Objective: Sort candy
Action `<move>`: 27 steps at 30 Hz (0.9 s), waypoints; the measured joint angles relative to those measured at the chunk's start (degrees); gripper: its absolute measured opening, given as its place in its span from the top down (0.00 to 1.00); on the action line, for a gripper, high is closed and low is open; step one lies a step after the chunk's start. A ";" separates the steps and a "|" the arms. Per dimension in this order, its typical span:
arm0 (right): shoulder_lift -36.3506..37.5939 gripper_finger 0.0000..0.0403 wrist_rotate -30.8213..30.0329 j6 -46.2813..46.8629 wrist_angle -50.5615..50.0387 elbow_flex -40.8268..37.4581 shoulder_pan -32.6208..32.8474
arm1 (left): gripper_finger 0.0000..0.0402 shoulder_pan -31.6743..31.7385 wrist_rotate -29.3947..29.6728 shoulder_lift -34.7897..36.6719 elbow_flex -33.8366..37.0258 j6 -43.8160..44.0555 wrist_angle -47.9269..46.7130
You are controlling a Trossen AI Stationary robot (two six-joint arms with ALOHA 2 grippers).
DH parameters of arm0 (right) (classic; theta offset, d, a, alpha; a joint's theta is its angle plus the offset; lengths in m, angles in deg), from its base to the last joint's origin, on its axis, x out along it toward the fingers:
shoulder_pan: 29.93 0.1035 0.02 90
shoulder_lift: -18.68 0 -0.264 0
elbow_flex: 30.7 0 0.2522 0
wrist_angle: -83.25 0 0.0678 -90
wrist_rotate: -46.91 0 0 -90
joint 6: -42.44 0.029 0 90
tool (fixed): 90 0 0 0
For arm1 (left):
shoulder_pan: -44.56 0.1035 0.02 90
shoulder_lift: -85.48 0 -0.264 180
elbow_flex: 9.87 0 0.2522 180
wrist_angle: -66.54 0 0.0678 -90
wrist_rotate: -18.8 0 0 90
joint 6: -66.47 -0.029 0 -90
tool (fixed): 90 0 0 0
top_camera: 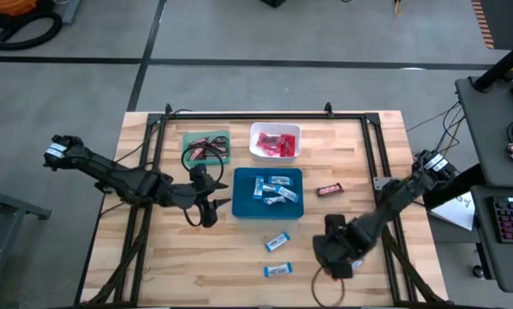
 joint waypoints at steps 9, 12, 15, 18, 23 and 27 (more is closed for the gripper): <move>-0.02 0.53 -0.20 -1.81 3.87 -3.89 8.09 | 0.53 0.00 0.02 0.00 0.00 -1.94 1.23; -0.04 0.53 -1.34 -1.76 7.41 -5.36 9.18 | 0.53 0.00 0.02 0.00 0.00 -2.00 1.21; -0.07 0.53 -1.74 -1.85 11.58 -6.83 9.22 | 0.53 0.00 0.02 0.00 0.00 -2.00 1.19; -0.24 0.53 -1.99 -1.75 13.33 -8.15 9.19 | 0.53 0.00 0.02 0.00 0.00 -2.00 1.18; -1.82 0.53 -1.60 -1.19 13.63 -9.51 9.19 | 0.53 0.00 0.02 0.00 0.00 -2.22 1.01; -3.42 0.53 -1.53 -1.43 13.48 -10.22 9.19 | 0.53 0.00 0.03 0.00 0.02 -2.22 0.99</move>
